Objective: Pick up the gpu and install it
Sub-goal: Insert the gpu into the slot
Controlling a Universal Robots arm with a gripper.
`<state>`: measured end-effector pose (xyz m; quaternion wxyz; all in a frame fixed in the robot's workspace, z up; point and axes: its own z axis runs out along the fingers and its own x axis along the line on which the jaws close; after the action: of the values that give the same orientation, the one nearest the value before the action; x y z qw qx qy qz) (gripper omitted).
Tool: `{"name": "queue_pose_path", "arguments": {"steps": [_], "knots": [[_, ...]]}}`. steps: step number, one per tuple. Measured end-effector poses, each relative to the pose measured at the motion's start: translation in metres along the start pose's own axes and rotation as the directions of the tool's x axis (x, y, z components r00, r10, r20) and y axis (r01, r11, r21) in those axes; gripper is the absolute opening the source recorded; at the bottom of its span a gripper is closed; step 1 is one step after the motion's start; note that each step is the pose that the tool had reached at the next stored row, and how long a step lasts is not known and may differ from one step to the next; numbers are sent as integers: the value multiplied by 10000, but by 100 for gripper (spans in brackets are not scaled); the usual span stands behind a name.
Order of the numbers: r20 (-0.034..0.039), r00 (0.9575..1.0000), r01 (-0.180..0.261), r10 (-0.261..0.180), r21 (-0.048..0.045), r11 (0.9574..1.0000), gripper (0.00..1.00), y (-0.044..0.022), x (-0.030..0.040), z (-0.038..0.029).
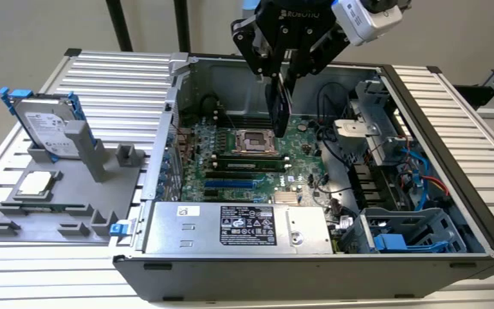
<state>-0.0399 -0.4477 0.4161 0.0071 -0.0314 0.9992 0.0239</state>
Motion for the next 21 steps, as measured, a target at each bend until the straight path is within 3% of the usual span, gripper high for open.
{"name": "queue_pose_path", "arguments": {"steps": [11,21], "knots": [[-41,9962,867,-867,-15,9962,0,0,0,0],[-85,9830,1836,-1836,-36,9830,0,0,0,-1]]}}
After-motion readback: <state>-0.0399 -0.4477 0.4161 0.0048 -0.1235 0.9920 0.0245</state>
